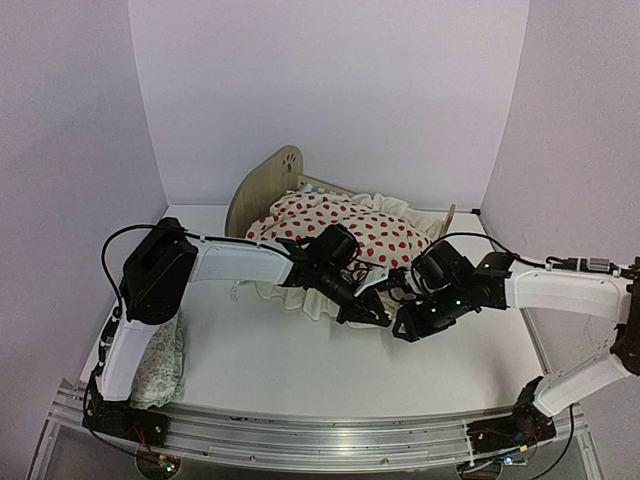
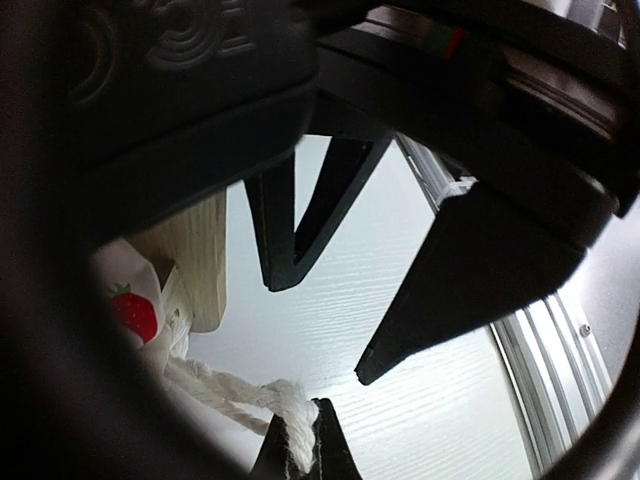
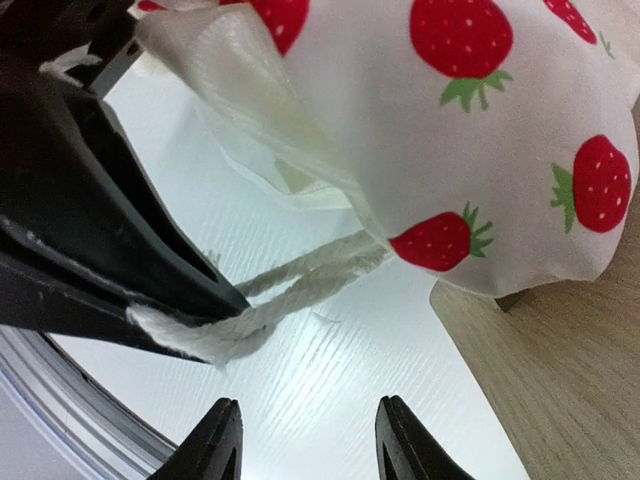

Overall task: Set up the pet bed
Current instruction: Tie the right ropes of the mattress at the bed frame base.

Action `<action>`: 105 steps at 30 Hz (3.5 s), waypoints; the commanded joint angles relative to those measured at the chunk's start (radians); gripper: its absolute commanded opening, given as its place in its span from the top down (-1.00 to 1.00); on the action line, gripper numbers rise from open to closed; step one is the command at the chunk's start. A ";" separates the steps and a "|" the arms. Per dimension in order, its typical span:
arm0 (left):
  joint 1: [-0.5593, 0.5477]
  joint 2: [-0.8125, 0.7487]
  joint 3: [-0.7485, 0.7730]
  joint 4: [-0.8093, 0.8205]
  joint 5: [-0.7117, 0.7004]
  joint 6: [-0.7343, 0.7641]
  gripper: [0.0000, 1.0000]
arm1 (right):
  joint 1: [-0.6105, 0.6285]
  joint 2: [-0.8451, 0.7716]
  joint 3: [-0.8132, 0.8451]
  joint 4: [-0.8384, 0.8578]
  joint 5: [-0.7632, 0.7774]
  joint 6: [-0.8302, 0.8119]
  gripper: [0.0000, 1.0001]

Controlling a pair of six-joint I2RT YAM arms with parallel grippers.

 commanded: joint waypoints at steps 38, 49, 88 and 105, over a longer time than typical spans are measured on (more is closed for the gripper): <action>0.015 0.054 0.016 0.028 0.002 -0.052 1.00 | -0.210 -0.069 0.075 0.080 -0.506 -0.511 0.24; 0.022 0.044 0.013 0.019 0.044 -0.041 1.00 | -0.312 0.045 0.077 0.092 -0.668 -0.601 0.37; 0.041 0.003 -0.003 0.014 0.077 -0.011 1.00 | -0.325 0.315 0.417 -0.183 -0.638 -0.811 0.05; 0.041 0.011 -0.020 0.071 0.100 -0.040 1.00 | -0.323 0.367 0.349 -0.251 -0.610 -0.967 0.30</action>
